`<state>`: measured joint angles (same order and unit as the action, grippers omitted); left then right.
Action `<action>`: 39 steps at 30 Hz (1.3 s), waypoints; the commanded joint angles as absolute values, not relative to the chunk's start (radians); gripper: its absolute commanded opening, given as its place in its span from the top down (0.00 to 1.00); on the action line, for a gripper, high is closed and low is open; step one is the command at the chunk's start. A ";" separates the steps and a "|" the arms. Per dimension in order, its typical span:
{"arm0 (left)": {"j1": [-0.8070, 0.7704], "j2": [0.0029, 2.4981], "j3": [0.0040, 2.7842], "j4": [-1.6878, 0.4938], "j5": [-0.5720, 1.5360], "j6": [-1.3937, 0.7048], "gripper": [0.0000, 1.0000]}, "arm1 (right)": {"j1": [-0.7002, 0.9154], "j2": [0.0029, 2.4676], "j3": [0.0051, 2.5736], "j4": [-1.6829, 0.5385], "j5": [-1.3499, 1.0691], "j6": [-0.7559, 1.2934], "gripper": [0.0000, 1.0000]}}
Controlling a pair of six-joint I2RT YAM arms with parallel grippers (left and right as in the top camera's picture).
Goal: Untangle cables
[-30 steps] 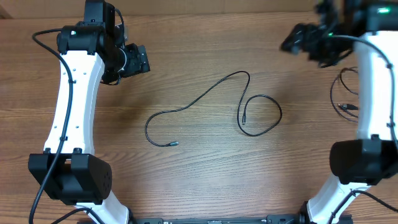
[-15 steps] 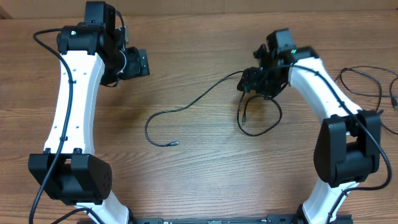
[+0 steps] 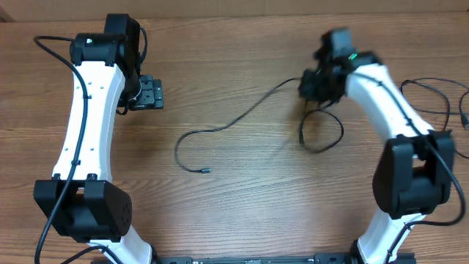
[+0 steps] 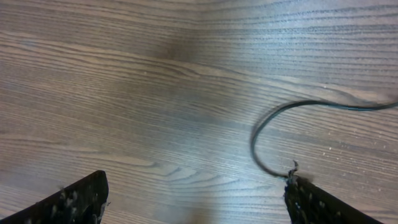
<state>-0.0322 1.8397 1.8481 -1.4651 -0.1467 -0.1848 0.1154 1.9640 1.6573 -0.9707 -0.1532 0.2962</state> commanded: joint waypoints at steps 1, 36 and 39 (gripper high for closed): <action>-0.034 1.805 1.841 -1.465 -0.154 -0.203 0.09 | 0.005 1.903 1.900 -1.037 -0.007 0.302 0.96; -0.033 1.805 1.848 -1.303 -0.138 -0.107 0.08 | -0.071 1.977 2.340 -1.573 -0.193 -0.051 0.00; -0.032 1.805 1.848 -1.392 -0.138 -0.169 0.00 | -0.036 1.989 2.299 -1.599 -0.179 -0.031 0.00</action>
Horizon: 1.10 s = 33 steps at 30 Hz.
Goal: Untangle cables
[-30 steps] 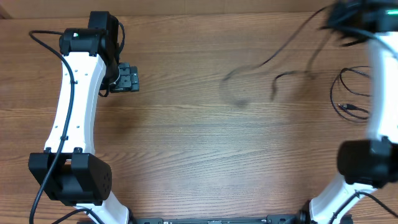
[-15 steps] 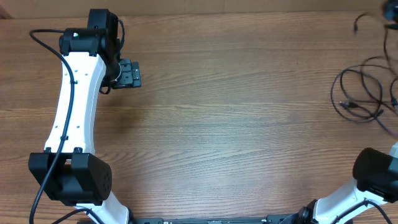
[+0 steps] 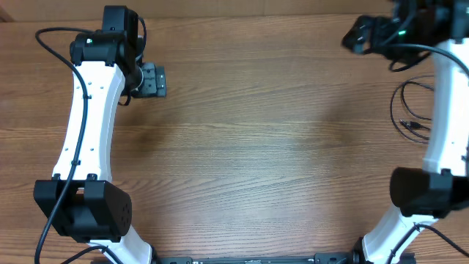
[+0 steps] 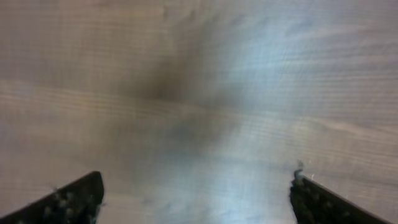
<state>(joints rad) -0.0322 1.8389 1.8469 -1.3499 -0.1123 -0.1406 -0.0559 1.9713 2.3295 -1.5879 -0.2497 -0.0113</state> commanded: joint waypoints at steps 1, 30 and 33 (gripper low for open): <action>-0.032 1.805 1.848 -1.426 -0.138 -0.187 0.00 | -0.031 1.989 2.281 -1.604 -0.180 -0.016 0.00; -0.033 0.884 1.031 -1.040 -0.105 -0.253 0.00 | -0.053 1.282 1.463 -1.124 -0.078 0.058 0.00; -0.033 0.730 0.934 -0.992 -0.103 -0.294 0.00 | -0.053 1.115 1.297 -0.978 -0.073 0.056 0.00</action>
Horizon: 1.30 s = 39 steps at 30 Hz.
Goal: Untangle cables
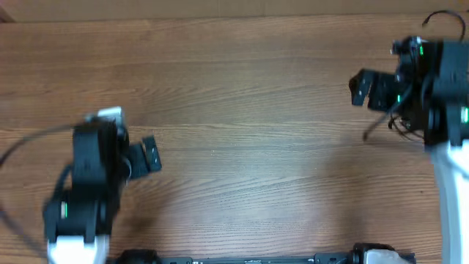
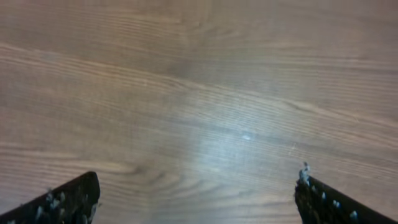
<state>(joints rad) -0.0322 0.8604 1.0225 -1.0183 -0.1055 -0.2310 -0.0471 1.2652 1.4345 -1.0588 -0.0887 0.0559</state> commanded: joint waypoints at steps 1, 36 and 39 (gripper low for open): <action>-0.033 0.695 0.914 -0.986 -0.104 -0.307 0.00 | -0.054 1.072 1.261 -0.950 -0.062 0.056 0.00; -0.033 0.614 0.890 -1.129 -0.104 -0.315 0.00 | -0.052 0.991 1.135 -0.814 -0.053 0.044 0.00; -0.033 0.614 0.890 -1.129 -0.104 -0.315 0.01 | -0.052 0.878 1.026 -0.674 -0.052 0.044 0.00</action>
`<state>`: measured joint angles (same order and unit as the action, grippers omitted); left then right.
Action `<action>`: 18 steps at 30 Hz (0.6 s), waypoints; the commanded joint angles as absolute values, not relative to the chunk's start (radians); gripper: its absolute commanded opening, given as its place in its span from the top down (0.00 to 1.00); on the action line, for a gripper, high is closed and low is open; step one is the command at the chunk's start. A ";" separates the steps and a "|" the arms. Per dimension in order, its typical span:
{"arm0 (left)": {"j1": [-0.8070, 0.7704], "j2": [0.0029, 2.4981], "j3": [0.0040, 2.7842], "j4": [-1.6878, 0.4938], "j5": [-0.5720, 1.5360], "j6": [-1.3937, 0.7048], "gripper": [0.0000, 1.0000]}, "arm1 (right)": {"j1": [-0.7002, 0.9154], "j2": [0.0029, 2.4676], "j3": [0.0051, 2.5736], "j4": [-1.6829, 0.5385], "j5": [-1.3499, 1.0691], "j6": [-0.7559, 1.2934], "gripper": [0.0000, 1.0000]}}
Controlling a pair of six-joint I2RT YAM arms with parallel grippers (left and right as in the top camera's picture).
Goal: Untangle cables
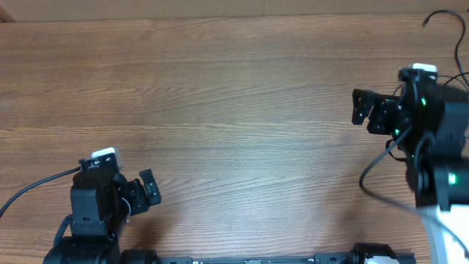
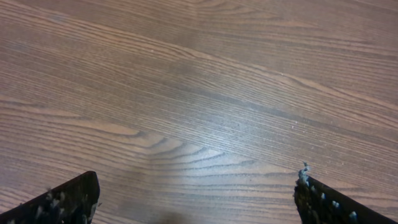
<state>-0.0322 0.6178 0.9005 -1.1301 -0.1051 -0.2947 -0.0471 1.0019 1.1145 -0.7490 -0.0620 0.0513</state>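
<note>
A black cable (image 1: 364, 178) curves over the wood at the right, below my right gripper (image 1: 368, 111), and runs under the right arm. Another black cable end (image 1: 438, 15) shows at the far right corner. I cannot tell which strands are the arm's own leads. The right gripper's two fingers stand apart with nothing seen between them. My left gripper (image 1: 146, 192) sits near the front left. In the left wrist view it (image 2: 196, 202) is open over bare wood, and no cable shows there.
The wooden table (image 1: 234, 110) fills the overhead view. The left arm's own black lead (image 1: 33, 187) trails off toward the left edge. The right arm's body (image 1: 440, 139) covers the right edge of the table.
My left gripper has drawn back closer to the front edge, still open. The right gripper sits a little nearer the front, and a cable curve now shows lower beside the right arm.
First the right gripper was at a cable bundle right of centre, one strand reaching to mid-table, with the left gripper open at the back left. Then the middle held no cable and strands lay at the right edge. Both arms have since come back toward the front.
</note>
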 commanded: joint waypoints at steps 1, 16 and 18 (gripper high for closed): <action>-0.033 0.614 0.890 -1.129 -0.104 -0.315 0.00 | -0.052 0.835 0.984 -0.628 -0.052 0.044 0.00; -0.033 0.614 0.890 -1.129 -0.104 -0.315 0.00 | -0.052 0.228 0.389 -0.129 -0.052 0.044 0.00; -0.033 0.614 0.890 -1.129 -0.104 -0.315 0.00 | -0.052 0.182 0.334 -0.084 -0.052 0.044 0.00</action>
<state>-0.0322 0.6178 0.8936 -1.1305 -0.1055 -0.2974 -0.0471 0.2398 0.3962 -0.1230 -0.0624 0.0486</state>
